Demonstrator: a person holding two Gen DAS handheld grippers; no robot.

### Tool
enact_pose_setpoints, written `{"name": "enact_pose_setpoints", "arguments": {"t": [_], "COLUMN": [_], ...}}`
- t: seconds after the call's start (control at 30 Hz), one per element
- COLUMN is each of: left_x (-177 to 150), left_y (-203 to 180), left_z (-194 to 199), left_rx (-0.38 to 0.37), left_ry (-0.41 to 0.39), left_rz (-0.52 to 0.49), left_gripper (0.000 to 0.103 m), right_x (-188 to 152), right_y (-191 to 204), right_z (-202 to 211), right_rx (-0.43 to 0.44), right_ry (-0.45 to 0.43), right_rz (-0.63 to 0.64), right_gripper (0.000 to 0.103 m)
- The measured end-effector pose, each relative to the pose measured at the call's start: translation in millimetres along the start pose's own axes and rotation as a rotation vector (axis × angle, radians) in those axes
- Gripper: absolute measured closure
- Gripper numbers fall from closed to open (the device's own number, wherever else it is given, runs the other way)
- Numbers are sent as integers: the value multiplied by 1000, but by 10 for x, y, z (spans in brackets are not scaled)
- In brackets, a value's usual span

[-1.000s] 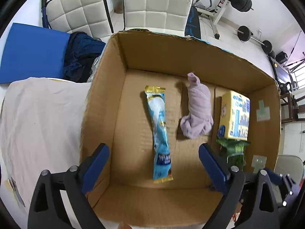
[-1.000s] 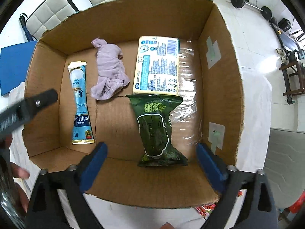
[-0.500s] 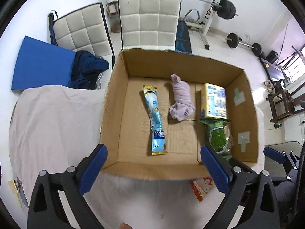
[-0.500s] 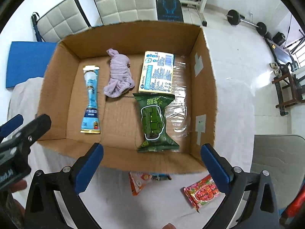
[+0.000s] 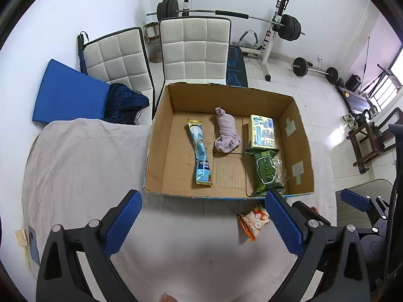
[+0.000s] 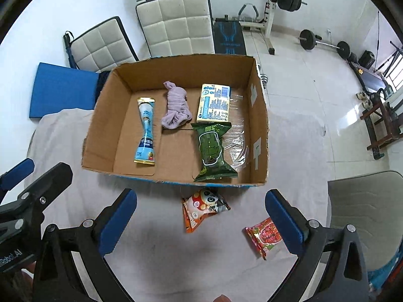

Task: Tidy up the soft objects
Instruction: 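Grasp the orange panda bag with the left tool while the right tool grasps the red bag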

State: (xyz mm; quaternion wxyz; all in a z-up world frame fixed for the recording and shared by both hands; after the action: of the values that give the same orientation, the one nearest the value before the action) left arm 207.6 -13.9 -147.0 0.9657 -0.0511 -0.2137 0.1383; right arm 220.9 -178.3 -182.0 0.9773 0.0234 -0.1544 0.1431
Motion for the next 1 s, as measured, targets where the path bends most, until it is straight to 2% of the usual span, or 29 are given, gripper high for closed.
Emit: {"name": "enact_pose_setpoints", "arguments": {"t": [0.17, 0.27, 0.4, 0.53, 0.67, 0.87, 0.9, 0.93, 1.0], "left_x": [-115, -262, -548, -883, -1098, -1251, -1264, -1278, -1304], "left_y": [-65, -177, -404, -722, -954, -1181, -1204, -1230, -1264], "left_z": [62, -61, -431, -1017, -1554, -2084, -2132, -2185, -2262], "left_rx": [-6, 6, -12, 27, 36, 53, 58, 61, 60], "left_ry": [-4, 21, 114, 209, 309, 383, 385, 387, 400], "left_rz": [-2, -35, -94, -234, -330, -411, -420, -431, -442], "left_gripper": [3, 3, 3, 3, 3, 3, 4, 10, 28], "right_x": [-140, -355, -774, -1173, -1467, -1707, -1736, -1765, -1806], "right_y": [-136, -486, -1005, -1333, -1510, -1613, -1625, -1636, -1655], "right_z": [143, 99, -217, -645, -1049, -1551, -1608, -1675, -1742], "right_rx": [3, -6, 1, 38, 97, 167, 170, 178, 171], "right_ry": [-16, 12, 114, 220, 287, 349, 356, 362, 376], "right_rz": [-32, -125, -274, -385, -496, -625, -640, -652, -662], "right_gripper": [0, 0, 0, 0, 0, 0, 0, 0, 2]}}
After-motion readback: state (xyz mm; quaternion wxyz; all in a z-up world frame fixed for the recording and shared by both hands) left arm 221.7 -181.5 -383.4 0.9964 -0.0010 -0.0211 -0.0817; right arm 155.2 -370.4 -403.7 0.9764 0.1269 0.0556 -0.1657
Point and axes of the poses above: each gripper's, at about its wrist camera, not at the fingertips, and z roughly against the way its jaws point, y to its left, x to its top, the point moved 3 cm from there along -z, roughly the way its jaws point, and after that the axes turned 14 degrees about z, right-handed, at the moved point
